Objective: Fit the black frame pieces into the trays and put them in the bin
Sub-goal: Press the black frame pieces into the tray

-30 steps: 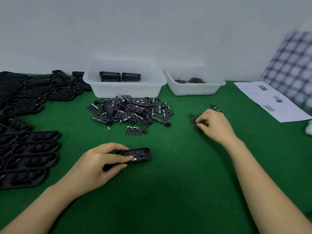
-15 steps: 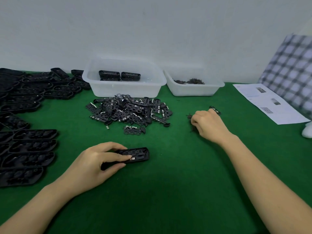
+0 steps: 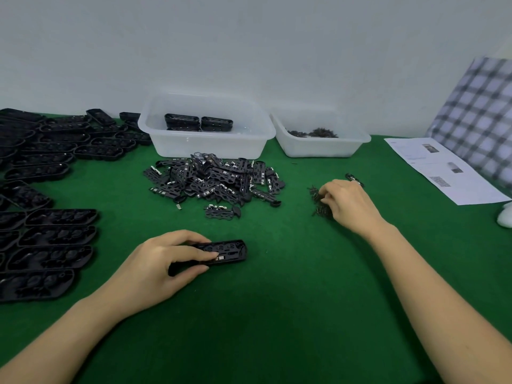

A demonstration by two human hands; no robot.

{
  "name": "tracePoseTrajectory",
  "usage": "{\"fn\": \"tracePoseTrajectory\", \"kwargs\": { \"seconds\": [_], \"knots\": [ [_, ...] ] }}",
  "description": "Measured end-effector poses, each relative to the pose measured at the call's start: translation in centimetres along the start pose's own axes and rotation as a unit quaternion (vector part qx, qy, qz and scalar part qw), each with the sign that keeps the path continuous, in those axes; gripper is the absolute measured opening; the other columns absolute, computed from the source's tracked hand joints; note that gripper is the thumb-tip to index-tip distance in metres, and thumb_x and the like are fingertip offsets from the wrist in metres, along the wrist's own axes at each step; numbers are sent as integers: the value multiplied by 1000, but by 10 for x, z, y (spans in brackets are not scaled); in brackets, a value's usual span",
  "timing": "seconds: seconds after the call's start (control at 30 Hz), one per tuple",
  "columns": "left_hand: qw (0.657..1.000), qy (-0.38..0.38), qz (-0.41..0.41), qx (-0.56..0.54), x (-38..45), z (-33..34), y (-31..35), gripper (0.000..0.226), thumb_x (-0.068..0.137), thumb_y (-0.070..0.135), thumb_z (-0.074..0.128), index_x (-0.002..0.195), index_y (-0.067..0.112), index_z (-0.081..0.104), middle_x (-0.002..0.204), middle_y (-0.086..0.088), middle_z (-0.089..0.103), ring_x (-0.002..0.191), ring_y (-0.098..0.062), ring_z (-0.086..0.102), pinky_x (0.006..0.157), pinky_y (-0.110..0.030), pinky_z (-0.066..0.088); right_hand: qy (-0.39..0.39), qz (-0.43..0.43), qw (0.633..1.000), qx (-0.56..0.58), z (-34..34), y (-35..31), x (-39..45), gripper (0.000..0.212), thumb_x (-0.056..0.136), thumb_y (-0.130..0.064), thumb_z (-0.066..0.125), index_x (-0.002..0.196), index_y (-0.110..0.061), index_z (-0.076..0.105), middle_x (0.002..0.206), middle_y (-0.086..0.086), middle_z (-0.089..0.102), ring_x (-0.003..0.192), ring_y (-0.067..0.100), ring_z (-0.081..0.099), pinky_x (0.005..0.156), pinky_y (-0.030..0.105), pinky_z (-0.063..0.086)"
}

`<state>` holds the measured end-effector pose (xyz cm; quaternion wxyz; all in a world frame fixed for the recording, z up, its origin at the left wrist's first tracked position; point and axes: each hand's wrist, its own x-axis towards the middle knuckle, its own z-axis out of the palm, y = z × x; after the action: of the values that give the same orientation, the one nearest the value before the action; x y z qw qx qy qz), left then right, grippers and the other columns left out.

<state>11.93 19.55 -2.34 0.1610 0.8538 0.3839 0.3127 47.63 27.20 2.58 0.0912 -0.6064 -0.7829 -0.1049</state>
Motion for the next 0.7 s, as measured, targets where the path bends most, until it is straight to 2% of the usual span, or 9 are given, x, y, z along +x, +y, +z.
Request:
{"fn": "tracePoseTrajectory", "kwargs": {
  "seconds": [0.07,0.13,0.27,0.37,0.47,0.5,0.57,0.63,0.7],
  "knots": [
    [1000,0,-3,-2,0,0,1,26,79,40,59,99,32,73,106,13,64,96,-2,61,76,-31,55,-31,-9,998,-50,-1,1,-3,19,88,-15,58,102,-4,64,95,10,62,88,31,55,79,36,38],
    [1000,0,-5,-3,1,-1,1,26,78,39,60,98,32,73,106,13,64,96,-1,61,77,-30,55,-28,-14,997,-68,-3,-1,-6,19,88,-16,58,101,-6,66,96,10,60,86,32,55,75,35,38],
    [1000,0,-9,-6,1,-1,2,25,77,39,60,98,33,73,105,14,64,96,1,60,79,-28,53,-3,-66,998,-19,-5,-10,-9,15,82,-17,65,95,-11,70,92,5,61,86,27,57,71,31,33],
    [1000,0,-9,-6,1,-1,2,27,77,41,58,98,33,73,106,14,64,97,0,60,80,-28,52,-32,-107,992,-60,2,-18,-9,15,88,-14,56,95,-11,69,93,3,60,86,24,55,71,31,29],
    [1000,2,-7,-7,1,-1,2,28,78,42,57,99,33,73,106,14,64,97,1,60,79,-29,53,-30,-109,989,-90,5,-21,-9,19,92,-13,46,93,-7,64,92,6,61,83,26,54,74,32,31],
    [1000,2,-7,-7,1,-1,2,28,78,42,57,99,33,73,106,14,64,97,1,60,79,-29,53,-23,-102,992,-70,3,-24,-9,17,92,-14,46,92,-7,62,91,5,61,82,24,54,76,32,33],
    [1000,2,-6,-7,1,-1,2,27,78,42,57,98,33,73,106,15,63,97,1,60,78,-30,54,13,-50,996,75,-5,-35,-12,8,89,-14,53,87,-11,61,83,0,63,71,10,52,80,28,39],
    [1000,1,-2,-3,1,-1,2,26,79,41,58,99,32,73,106,14,63,96,0,60,77,-30,55,46,5,959,281,-18,-57,-16,9,84,-8,61,79,-15,61,74,-5,65,63,-1,52,71,15,42],
    [1000,-1,4,4,1,-1,3,25,79,38,61,99,30,74,106,12,63,95,-3,61,77,-30,55,33,11,911,412,-28,-85,-24,16,81,-6,64,75,-20,60,71,-9,65,64,-1,55,65,14,45]
  ]
}}
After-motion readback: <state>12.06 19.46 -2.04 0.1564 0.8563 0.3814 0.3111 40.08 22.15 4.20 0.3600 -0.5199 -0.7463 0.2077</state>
